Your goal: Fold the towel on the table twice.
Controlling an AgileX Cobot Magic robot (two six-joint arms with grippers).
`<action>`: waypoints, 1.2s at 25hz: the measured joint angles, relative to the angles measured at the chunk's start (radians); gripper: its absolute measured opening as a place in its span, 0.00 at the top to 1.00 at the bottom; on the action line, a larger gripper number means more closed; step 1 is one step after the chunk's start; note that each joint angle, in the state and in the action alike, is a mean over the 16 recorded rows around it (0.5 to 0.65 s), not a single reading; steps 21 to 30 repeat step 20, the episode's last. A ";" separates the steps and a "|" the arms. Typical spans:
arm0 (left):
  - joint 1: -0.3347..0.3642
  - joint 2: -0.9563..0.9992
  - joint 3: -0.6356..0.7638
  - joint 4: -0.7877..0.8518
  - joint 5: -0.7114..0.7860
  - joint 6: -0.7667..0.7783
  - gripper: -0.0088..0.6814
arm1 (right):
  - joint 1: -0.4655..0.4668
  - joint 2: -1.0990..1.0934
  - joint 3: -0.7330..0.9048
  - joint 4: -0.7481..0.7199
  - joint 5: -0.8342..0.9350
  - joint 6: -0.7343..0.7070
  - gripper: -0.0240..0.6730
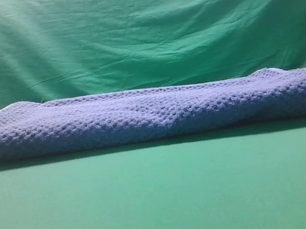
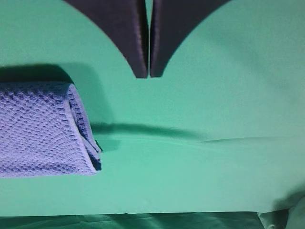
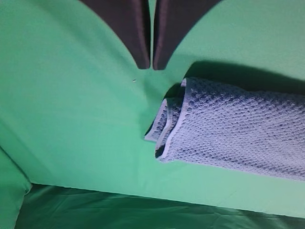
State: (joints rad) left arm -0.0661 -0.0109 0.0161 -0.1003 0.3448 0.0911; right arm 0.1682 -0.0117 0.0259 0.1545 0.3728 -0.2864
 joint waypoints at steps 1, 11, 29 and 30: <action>0.000 0.000 0.000 0.000 0.000 0.000 0.99 | 0.000 0.000 0.000 0.000 0.000 0.000 0.97; 0.000 0.000 0.000 0.000 0.000 0.000 0.99 | 0.000 0.000 0.000 0.001 0.000 0.000 0.97; 0.000 0.000 0.000 0.000 0.000 0.000 0.99 | 0.000 0.000 0.000 0.001 0.000 0.000 0.97; 0.000 0.000 0.000 0.000 0.000 0.000 0.99 | 0.000 0.000 0.000 0.001 0.000 0.000 0.97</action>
